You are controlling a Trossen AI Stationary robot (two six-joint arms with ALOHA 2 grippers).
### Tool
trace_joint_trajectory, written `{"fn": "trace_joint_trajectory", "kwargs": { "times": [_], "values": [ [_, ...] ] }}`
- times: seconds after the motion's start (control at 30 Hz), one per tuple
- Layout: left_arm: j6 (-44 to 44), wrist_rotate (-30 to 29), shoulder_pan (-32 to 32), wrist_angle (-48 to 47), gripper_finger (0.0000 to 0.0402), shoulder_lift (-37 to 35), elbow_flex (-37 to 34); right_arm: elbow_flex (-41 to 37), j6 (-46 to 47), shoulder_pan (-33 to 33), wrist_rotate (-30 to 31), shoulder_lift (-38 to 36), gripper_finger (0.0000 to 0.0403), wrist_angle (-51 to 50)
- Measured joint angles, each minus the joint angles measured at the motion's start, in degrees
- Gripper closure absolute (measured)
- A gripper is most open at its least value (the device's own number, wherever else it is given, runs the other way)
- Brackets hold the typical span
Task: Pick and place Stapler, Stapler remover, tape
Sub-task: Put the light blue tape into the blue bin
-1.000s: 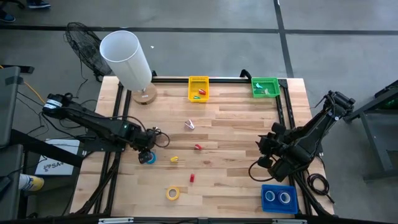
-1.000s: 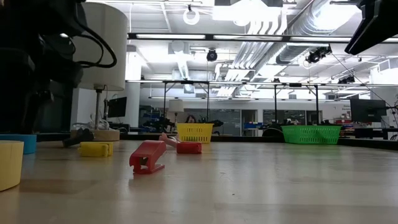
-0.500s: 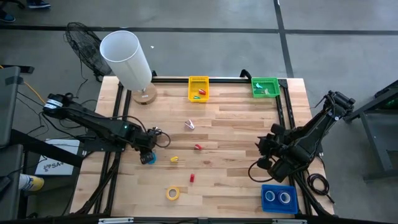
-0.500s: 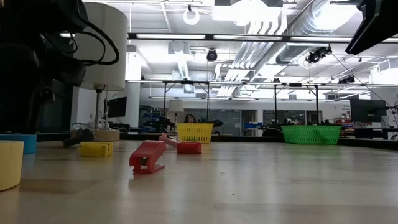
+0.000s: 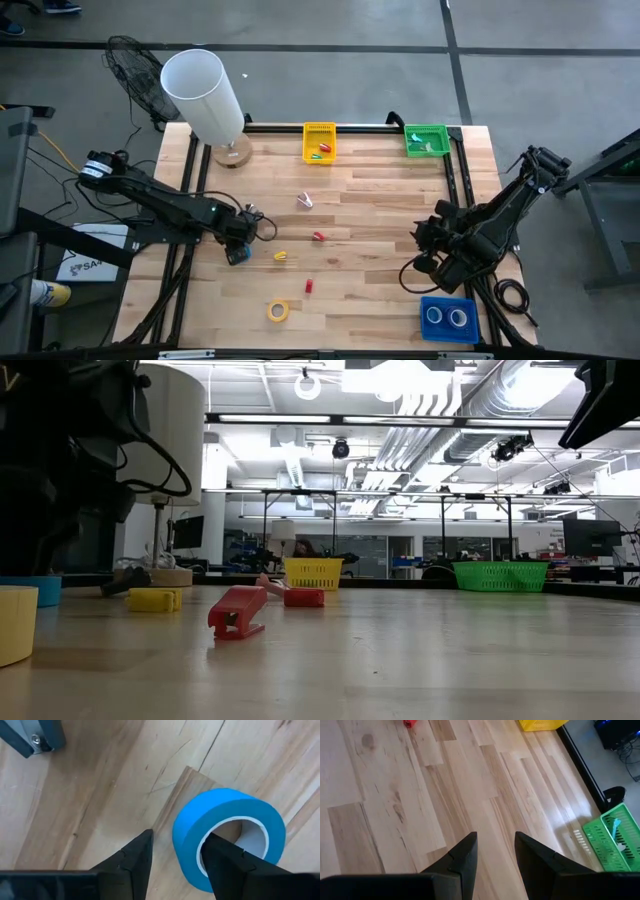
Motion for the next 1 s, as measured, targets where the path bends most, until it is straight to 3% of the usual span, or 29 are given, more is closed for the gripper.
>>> {"fn": "trace_joint_trajectory", "kwargs": {
  "times": [0.17,0.37,0.43,0.57,0.8,0.9,1.0],
  "values": [
    [-0.37,-0.60,0.00,0.10,0.0266,0.38,-0.02,0.00,0.00,0.00,0.15,0.00,0.0281,0.24],
    [1.30,-1.44,0.02,0.60,0.0365,0.43,-0.17,-0.29,-0.10,0.00,2.33,0.02,0.0281,3.48],
    [2.07,-1.79,0.02,1.01,0.0368,0.43,-0.06,-2.34,-2.35,-0.01,4.96,0.02,0.0281,8.72],
    [4.57,-5.62,-0.09,6.23,0.0366,0.78,1.86,-11.70,-11.68,-0.45,9.66,0.09,0.0281,30.08],
    [19.62,-12.93,0.04,27.15,0.0366,0.54,4.58,-32.05,-35.76,-3.60,15.36,0.11,0.0281,83.54],
    [26.11,-16.92,0.09,35.25,0.0366,0.55,4.49,-38.47,-45.51,-6.12,11.68,0.09,0.0281,103.25],
    [31.90,-19.12,0.11,43.42,0.0366,0.59,4.47,-43.02,-51.39,-9.72,2.49,0.09,0.0281,117.31]
  ]
}}
